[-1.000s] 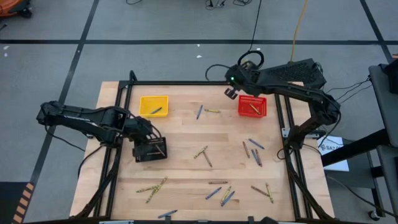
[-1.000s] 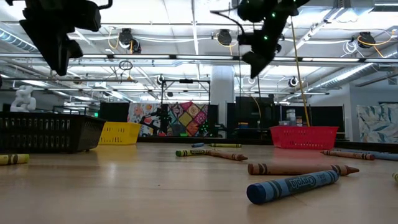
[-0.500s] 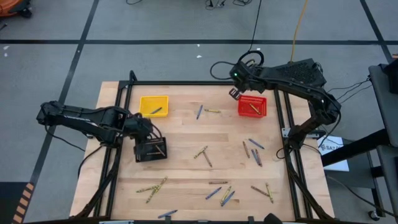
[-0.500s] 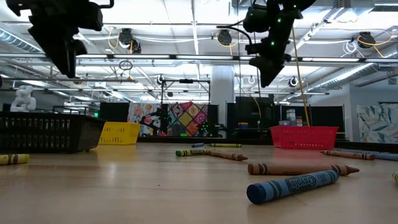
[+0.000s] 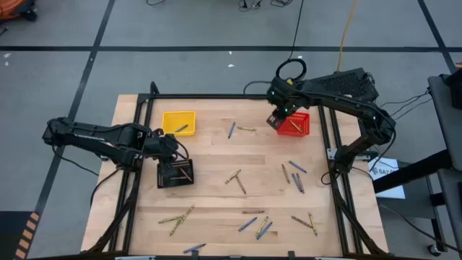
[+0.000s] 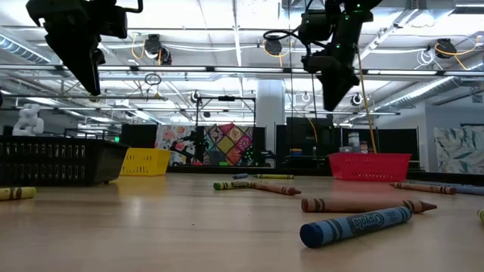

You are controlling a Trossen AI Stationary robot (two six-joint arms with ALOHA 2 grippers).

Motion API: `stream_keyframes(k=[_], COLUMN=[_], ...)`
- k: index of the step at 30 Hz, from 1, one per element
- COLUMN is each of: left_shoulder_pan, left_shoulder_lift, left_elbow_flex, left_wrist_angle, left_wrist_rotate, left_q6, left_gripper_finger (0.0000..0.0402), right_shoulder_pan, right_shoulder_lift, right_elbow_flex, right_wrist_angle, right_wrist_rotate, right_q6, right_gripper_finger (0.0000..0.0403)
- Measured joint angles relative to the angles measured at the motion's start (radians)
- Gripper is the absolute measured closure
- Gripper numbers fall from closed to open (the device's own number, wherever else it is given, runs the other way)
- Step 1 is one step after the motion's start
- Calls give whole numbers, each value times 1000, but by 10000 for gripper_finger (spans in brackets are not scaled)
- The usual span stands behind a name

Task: Sort crayons
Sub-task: Put the blue crayon into the yellow bin

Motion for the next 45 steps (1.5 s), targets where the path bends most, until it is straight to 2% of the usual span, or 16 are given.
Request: stream_keyframes(k=[7,12,31,33,37,45], left_shoulder_pan=[0,0,0,0,0,0], left_shoulder_lift=[0,0,0,0,0,0], left_elbow_flex=[0,0,-1,-1,-1,-1], left_wrist_angle=[-5,-6,-18,-17,-17,-17], left_wrist_rotate=[0,0,1,1,1,1], left_q6=[8,1,0,7,7,9], left_gripper_finger=[308,308,308,308,308,308], right_shoulder_pan=[98,197,474,488,505,537], right_shoulder_lift=[0,0,0,0,0,0], right_elbow_flex=[0,0,0,-1,-33,-145], right_wrist_angle=[-230,-321,-326,-331,-335,-260], right_wrist_rotate=[-2,0,-1,14,108,107], right_q6=[114,176,302,320,364,367], right_gripper_finger=[300,300,300,300,300,275])
